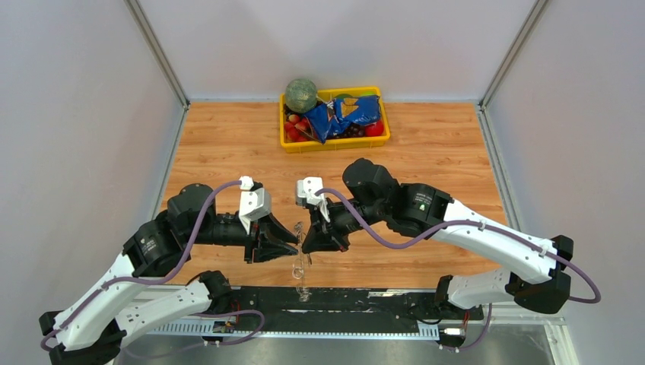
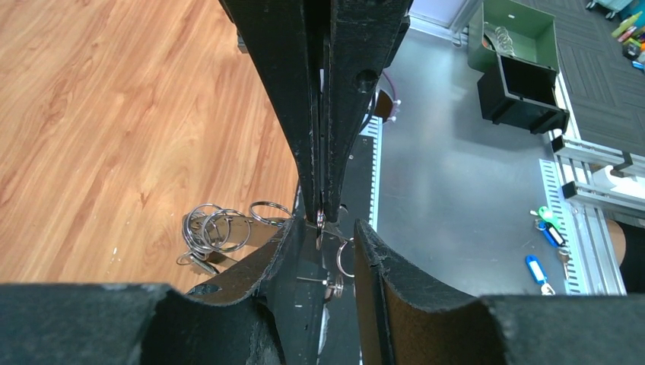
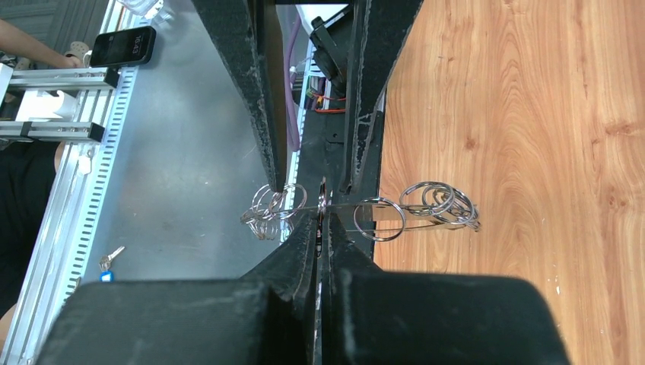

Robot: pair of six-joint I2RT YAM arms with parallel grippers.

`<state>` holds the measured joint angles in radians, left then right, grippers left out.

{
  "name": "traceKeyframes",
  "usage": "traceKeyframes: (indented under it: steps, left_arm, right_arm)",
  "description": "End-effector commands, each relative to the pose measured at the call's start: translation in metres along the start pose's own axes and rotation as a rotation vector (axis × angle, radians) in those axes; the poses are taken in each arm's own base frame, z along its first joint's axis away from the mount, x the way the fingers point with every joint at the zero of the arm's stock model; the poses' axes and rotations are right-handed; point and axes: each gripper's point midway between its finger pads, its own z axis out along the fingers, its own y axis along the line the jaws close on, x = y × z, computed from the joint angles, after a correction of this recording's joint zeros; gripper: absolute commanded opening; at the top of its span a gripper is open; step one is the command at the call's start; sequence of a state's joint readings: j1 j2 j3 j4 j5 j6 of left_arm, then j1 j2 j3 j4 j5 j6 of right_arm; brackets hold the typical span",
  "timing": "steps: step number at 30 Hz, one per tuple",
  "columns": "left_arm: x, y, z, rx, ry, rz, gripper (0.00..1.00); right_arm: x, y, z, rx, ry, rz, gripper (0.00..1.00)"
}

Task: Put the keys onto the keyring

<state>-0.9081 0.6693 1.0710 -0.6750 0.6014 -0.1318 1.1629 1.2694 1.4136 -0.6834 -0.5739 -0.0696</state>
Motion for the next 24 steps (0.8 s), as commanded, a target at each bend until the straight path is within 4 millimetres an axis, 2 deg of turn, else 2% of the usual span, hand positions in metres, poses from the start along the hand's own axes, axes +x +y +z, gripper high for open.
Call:
traceKeyframes:
  steps: [1, 24]
  left_arm:
    - [-0.0083, -0.0031, -0.0023, 0.009, -0.014, 0.028, 0.4]
    - [-0.0083, 0.0022, 0.0016, -0.005, -0.021, 0.033, 0.35]
  right_arm:
    - [-0.0325, 0.0057, -0.0081, -0.001, -0.083, -0.059, 0.0]
    - [-0.0328, 0.0033, -0.0016, -0.01, -0.073, -0.054, 0.0]
